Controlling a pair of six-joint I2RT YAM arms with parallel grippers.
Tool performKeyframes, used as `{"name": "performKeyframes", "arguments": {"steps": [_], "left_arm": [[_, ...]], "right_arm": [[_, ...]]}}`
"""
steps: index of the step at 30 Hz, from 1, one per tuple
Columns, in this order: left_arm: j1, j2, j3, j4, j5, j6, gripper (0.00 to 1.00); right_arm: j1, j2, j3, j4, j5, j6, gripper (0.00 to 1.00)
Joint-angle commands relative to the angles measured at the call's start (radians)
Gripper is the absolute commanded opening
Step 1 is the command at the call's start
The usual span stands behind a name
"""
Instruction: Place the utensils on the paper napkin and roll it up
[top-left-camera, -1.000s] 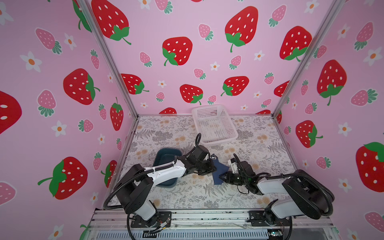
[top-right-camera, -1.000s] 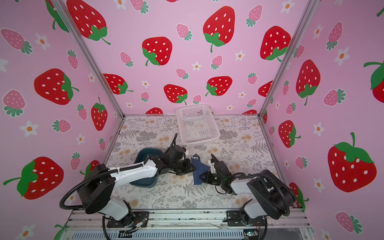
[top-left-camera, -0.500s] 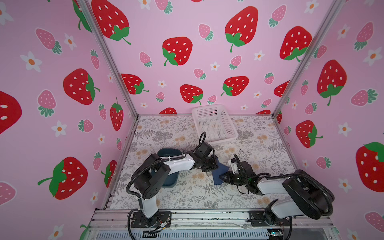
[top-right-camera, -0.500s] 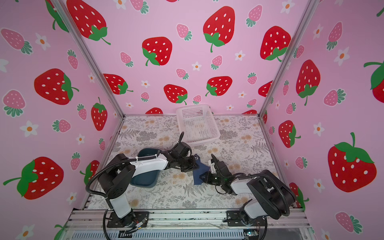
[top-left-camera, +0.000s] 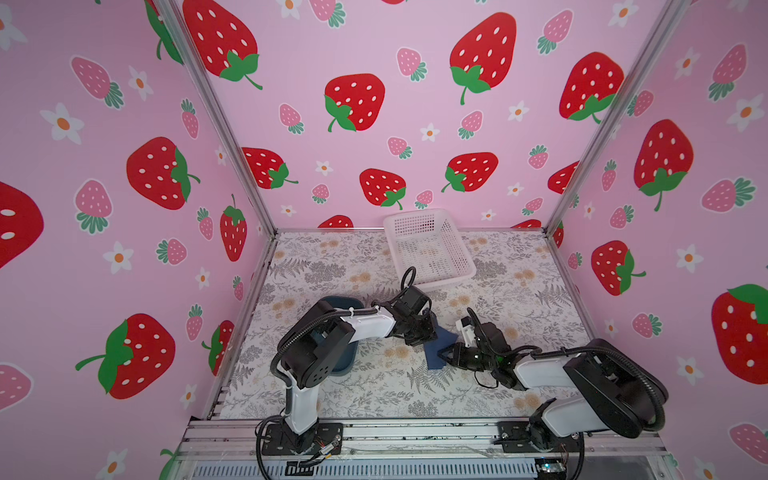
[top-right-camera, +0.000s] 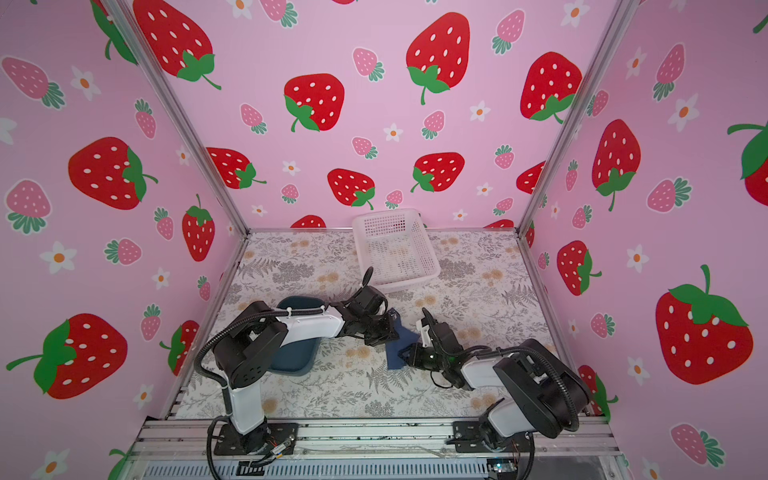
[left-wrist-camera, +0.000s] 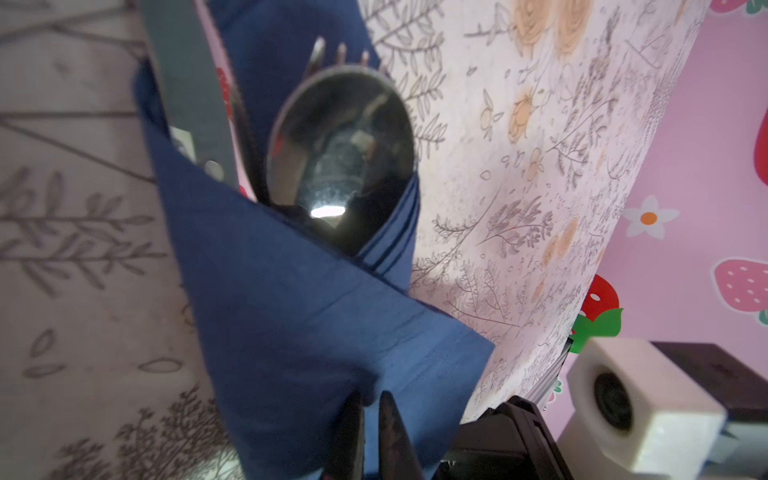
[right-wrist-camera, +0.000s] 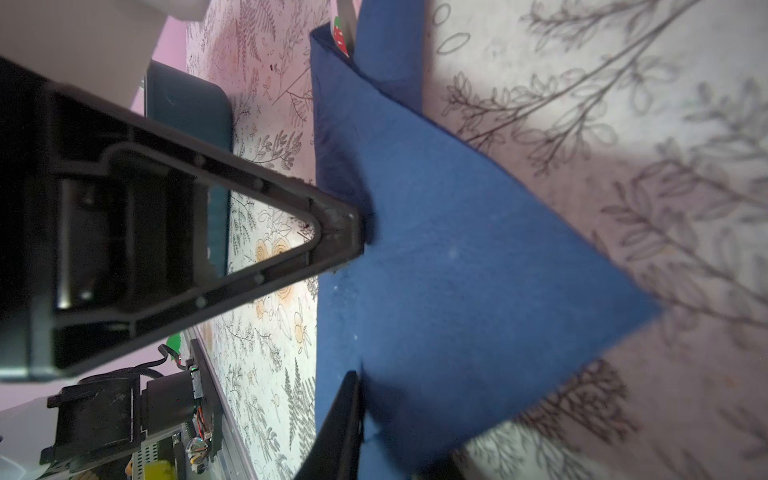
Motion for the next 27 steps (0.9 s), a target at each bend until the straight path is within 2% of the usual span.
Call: {"name": "performKeyframes", "arguments": {"steps": [1, 13, 16, 18, 23, 27], "left_arm": [[0.005, 0.003, 0.031, -0.002, 0.011, -0.009, 0.12], [0.005, 0.007, 0.032, 0.007, 0.015, -0.009, 0.11], [0.004, 0.008, 0.031, 0.01, 0.015, -0.012, 0.11], [0.004, 0.004, 0.032, 0.014, 0.016, -0.014, 0.11], [0.003, -0.038, 0.024, 0.019, 0.018, -0.009, 0.13], [0.008, -0.127, -0.015, 0.007, -0.023, 0.003, 0.18]], "right_arm": [[0.002, -0.006, -0.002, -0.054, 0.016, 0.002, 0.23], [-0.014, 0.024, 0.031, -0.062, 0.04, -0.016, 0.4], [-0.014, 0.035, 0.04, -0.062, 0.046, -0.02, 0.41], [-0.015, 0.047, 0.043, -0.061, 0.048, -0.021, 0.38], [-0.016, 0.047, 0.045, -0.055, 0.041, -0.024, 0.24], [-0.016, 0.041, 0.043, -0.055, 0.032, -0.02, 0.21]]}}
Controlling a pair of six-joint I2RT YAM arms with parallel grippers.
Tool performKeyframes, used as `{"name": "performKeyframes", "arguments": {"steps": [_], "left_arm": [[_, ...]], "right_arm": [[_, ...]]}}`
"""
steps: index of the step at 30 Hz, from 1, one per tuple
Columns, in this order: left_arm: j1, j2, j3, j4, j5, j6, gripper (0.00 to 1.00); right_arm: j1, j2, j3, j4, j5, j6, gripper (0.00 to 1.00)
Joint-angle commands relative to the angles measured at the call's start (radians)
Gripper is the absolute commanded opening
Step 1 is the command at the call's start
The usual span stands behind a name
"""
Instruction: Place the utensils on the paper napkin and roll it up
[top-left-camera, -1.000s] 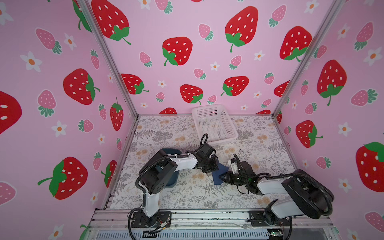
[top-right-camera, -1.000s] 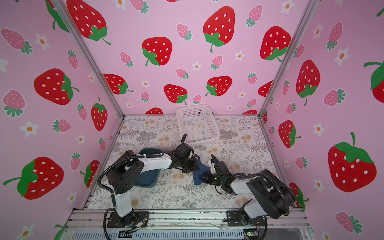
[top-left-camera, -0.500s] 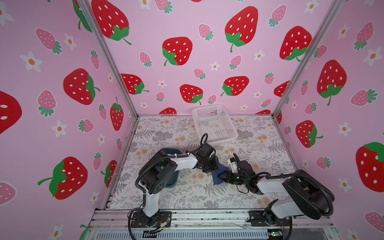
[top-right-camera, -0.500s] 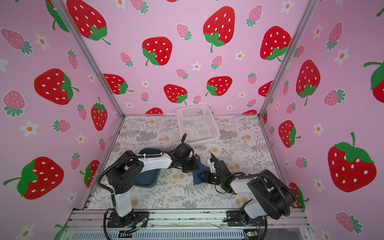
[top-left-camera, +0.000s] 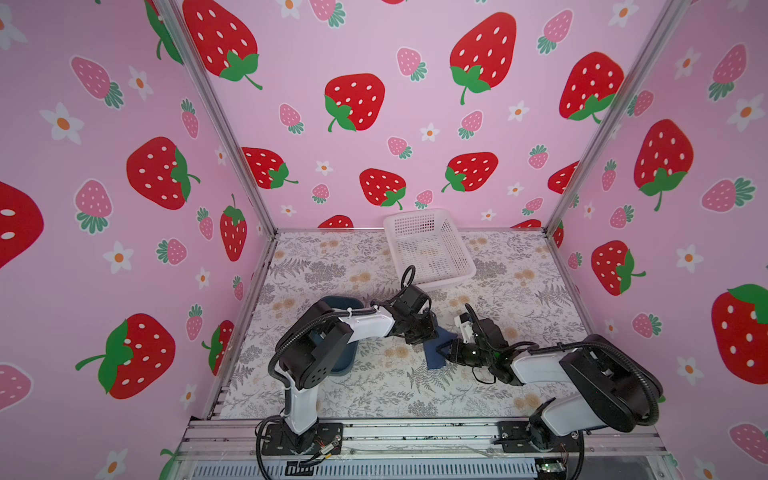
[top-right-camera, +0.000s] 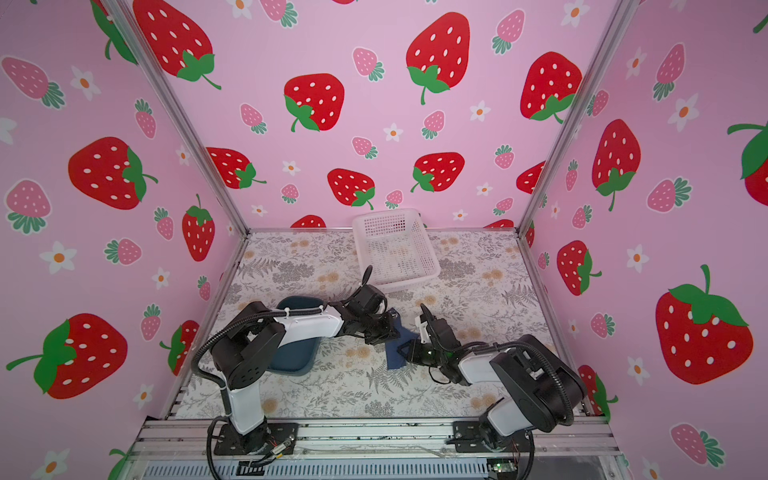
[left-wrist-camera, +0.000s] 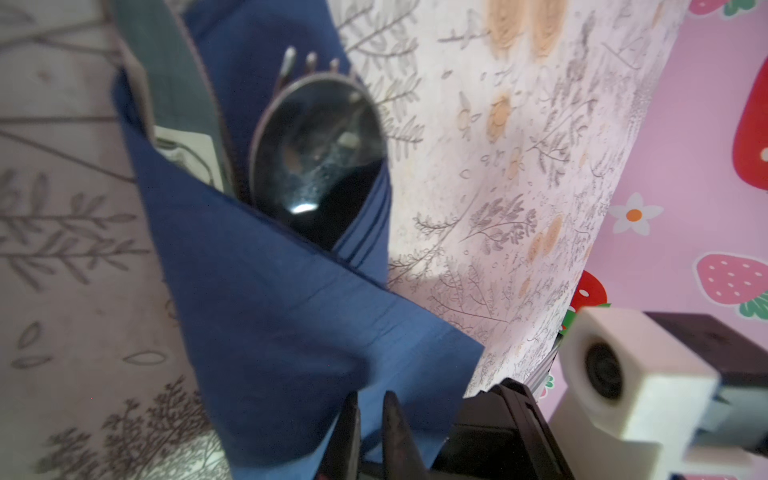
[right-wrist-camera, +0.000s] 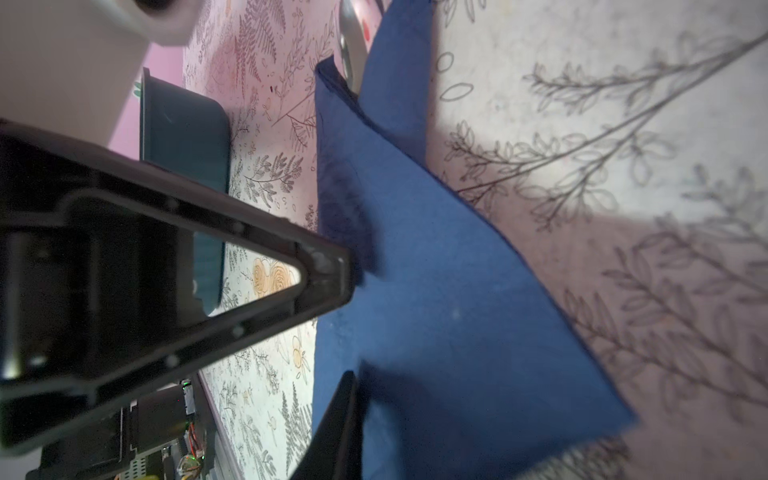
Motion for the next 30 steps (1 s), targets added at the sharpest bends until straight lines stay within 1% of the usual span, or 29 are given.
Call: {"name": "performKeyframes", "arguments": {"steps": [1, 6, 10, 13, 17, 22, 30], "left_arm": [[0.012, -0.108, -0.022, -0.011, -0.041, 0.004, 0.19], [0.051, -0.199, -0.11, -0.028, -0.09, -0.02, 0.23], [0.071, -0.211, -0.125, -0.027, -0.076, -0.021, 0.24], [0.069, -0.189, -0.112, -0.003, -0.043, -0.015, 0.23], [0.06, -0.126, -0.071, 0.016, 0.013, -0.015, 0.22], [0.041, -0.053, -0.018, 0.028, 0.054, -0.016, 0.2], [0.029, 0.003, -0.001, 0.016, 0.056, -0.015, 0.17]], "right_arm": [[-0.004, 0.007, -0.002, -0.038, 0.014, 0.005, 0.21], [-0.006, 0.002, -0.012, -0.028, 0.004, 0.014, 0.19], [-0.006, -0.005, -0.017, -0.021, -0.001, 0.018, 0.18], [-0.006, -0.005, -0.017, -0.017, -0.005, 0.02, 0.17], [-0.006, -0.002, -0.019, -0.012, -0.006, 0.023, 0.17], [-0.006, 0.006, -0.018, -0.013, -0.009, 0.022, 0.17], [-0.006, 0.005, -0.017, -0.022, -0.011, 0.021, 0.17]]}}
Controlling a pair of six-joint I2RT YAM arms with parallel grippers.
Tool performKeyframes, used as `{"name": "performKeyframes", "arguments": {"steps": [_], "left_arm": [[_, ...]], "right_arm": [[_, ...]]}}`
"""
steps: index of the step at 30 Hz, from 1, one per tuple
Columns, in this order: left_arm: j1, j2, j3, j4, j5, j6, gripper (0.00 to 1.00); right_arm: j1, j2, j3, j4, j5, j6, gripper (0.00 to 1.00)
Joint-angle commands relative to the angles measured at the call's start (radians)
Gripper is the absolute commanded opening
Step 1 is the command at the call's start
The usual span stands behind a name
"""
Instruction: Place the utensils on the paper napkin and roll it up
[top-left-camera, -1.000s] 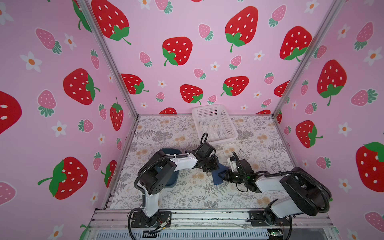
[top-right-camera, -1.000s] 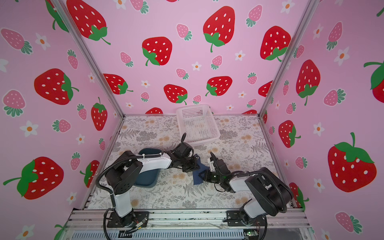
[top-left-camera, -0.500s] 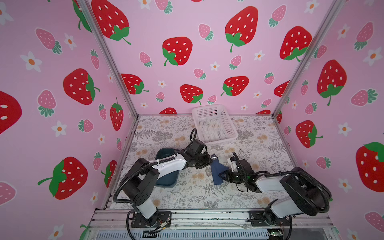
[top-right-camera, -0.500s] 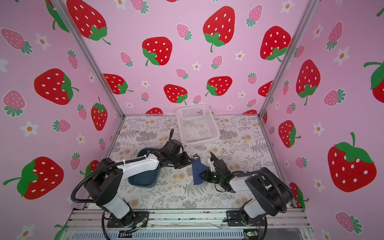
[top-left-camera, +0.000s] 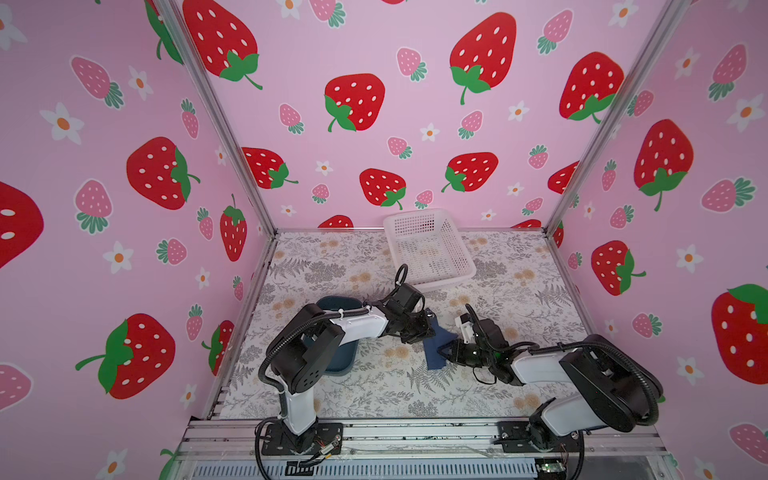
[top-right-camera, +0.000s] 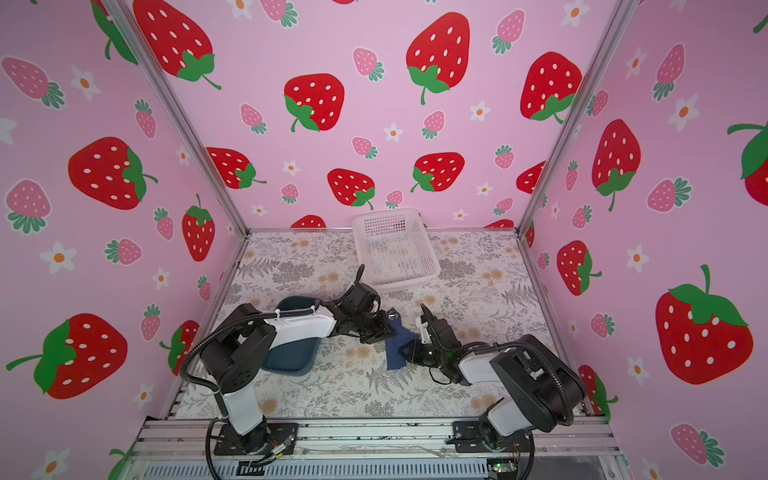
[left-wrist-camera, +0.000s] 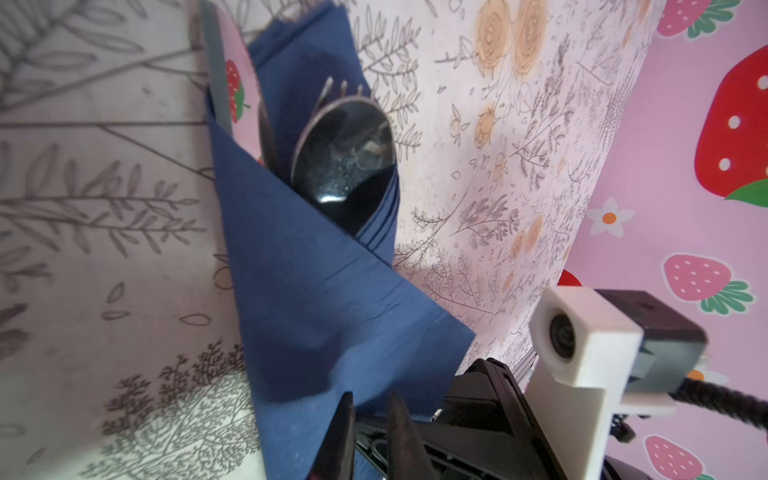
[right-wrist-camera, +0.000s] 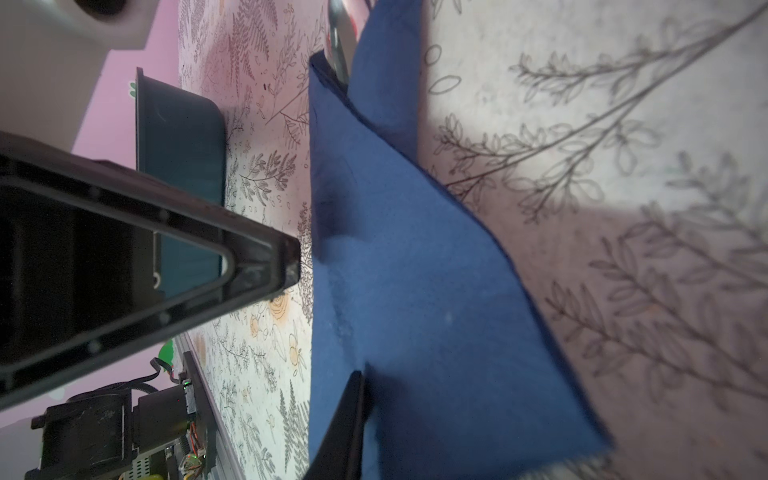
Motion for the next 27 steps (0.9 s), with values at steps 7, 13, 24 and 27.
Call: {"name": "performKeyframes", "arguments": {"steps": [7, 13, 24, 27], "left_arm": [[-0.005, 0.063, 0.052, -0.005, 0.024, 0.003, 0.15], [-0.005, 0.082, 0.071, -0.027, 0.029, 0.01, 0.13], [-0.004, 0.095, 0.072, -0.026, 0.03, 0.005, 0.11], [-0.004, 0.095, 0.072, -0.024, 0.03, 0.004, 0.11]], "right_arm": [[-0.001, 0.004, -0.009, -0.025, -0.009, 0.009, 0.18], [-0.001, 0.0, -0.013, -0.026, -0.01, 0.009, 0.19], [-0.002, -0.004, -0.001, -0.028, 0.009, 0.015, 0.28], [-0.001, 0.0, 0.009, -0.03, 0.021, 0.011, 0.33]]}}
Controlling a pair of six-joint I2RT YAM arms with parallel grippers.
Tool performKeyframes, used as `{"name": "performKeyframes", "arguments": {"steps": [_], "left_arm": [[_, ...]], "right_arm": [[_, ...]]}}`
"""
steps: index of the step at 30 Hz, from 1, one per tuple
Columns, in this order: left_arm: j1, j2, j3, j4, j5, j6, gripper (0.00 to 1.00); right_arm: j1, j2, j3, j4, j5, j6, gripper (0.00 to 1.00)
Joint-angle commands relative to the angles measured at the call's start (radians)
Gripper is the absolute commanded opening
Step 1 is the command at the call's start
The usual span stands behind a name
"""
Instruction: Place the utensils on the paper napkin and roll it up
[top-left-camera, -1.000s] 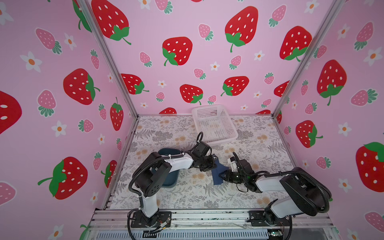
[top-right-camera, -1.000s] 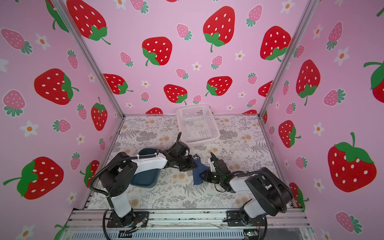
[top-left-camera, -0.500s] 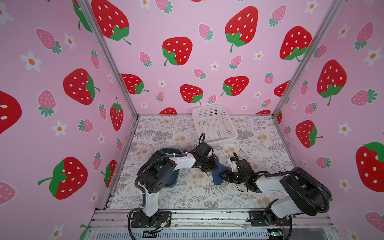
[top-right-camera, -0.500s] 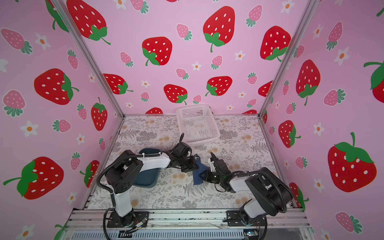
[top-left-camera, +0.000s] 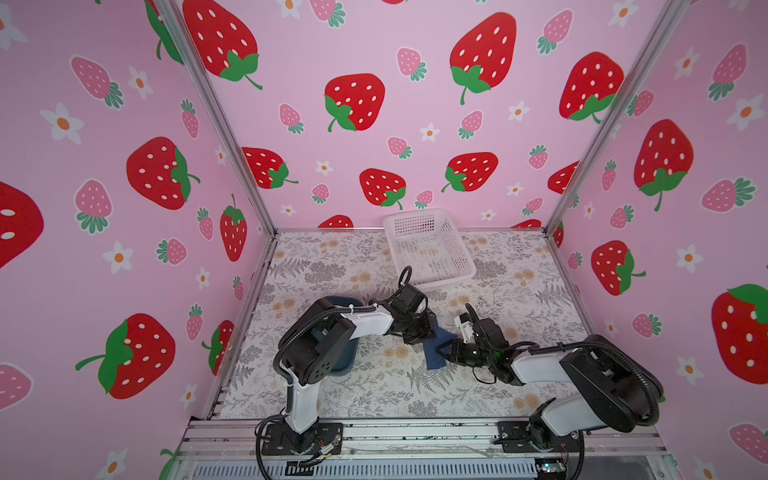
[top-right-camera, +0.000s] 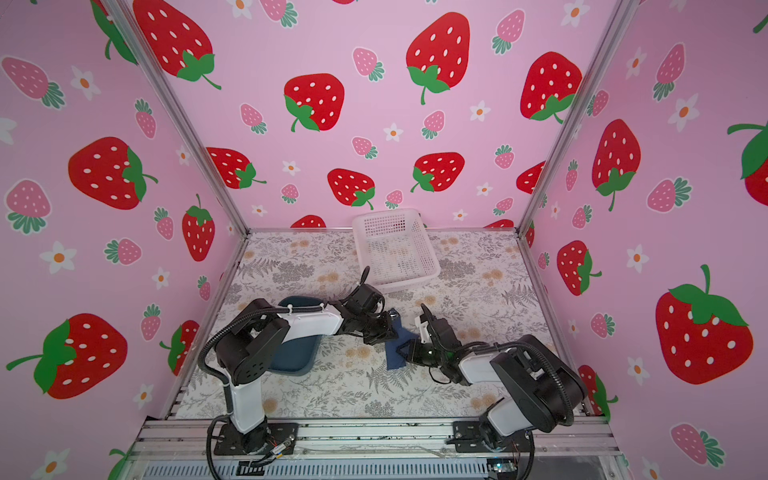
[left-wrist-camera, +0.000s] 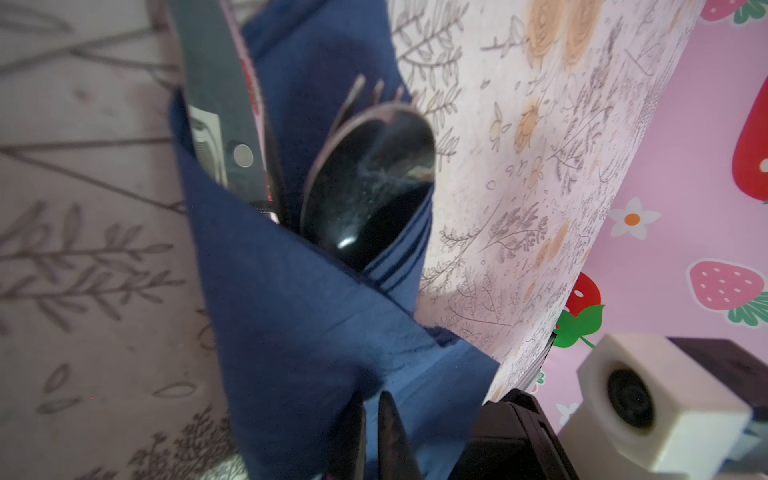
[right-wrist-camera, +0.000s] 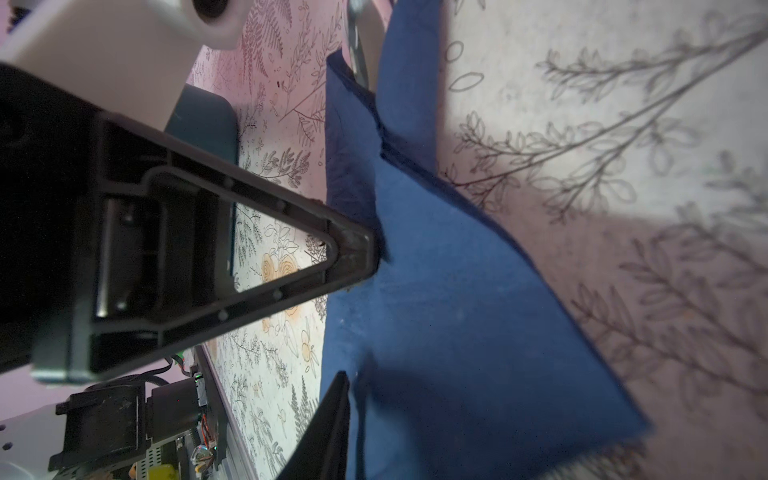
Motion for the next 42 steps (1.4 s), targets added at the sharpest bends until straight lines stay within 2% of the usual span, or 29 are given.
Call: {"name": "performKeyframes", "arguments": {"steps": [1, 5, 11, 13, 18, 25, 32, 42], "left_arm": [[-0.003, 0.009, 0.028, -0.022, 0.01, -0.001, 0.11], [-0.003, 0.009, 0.031, -0.013, 0.01, -0.005, 0.11], [-0.003, 0.007, 0.034, -0.005, 0.011, -0.009, 0.11], [-0.004, 0.003, 0.034, -0.004, 0.011, -0.009, 0.11], [-0.003, -0.016, 0.03, -0.002, 0.004, -0.009, 0.11], [-0.001, -0.123, 0.006, -0.027, -0.063, 0.02, 0.16], [0.028, -0.261, -0.09, -0.05, -0.175, 0.037, 0.26], [0.061, -0.334, -0.186, -0.023, -0.206, 0.016, 0.33]], "right_arm": [[-0.001, 0.006, 0.013, -0.046, 0.033, -0.004, 0.33], [-0.001, 0.036, 0.041, -0.056, 0.031, -0.02, 0.39], [-0.001, 0.082, 0.07, -0.055, 0.036, -0.032, 0.41], [-0.002, 0.095, 0.077, -0.053, 0.034, -0.037, 0.39], [-0.001, 0.105, 0.079, -0.042, 0.034, -0.034, 0.22], [-0.008, 0.064, 0.062, -0.009, 0.013, -0.038, 0.11], [-0.01, -0.009, 0.03, 0.013, -0.007, -0.092, 0.08], [-0.01, -0.076, 0.0, -0.005, 0.0, -0.174, 0.05]]}}
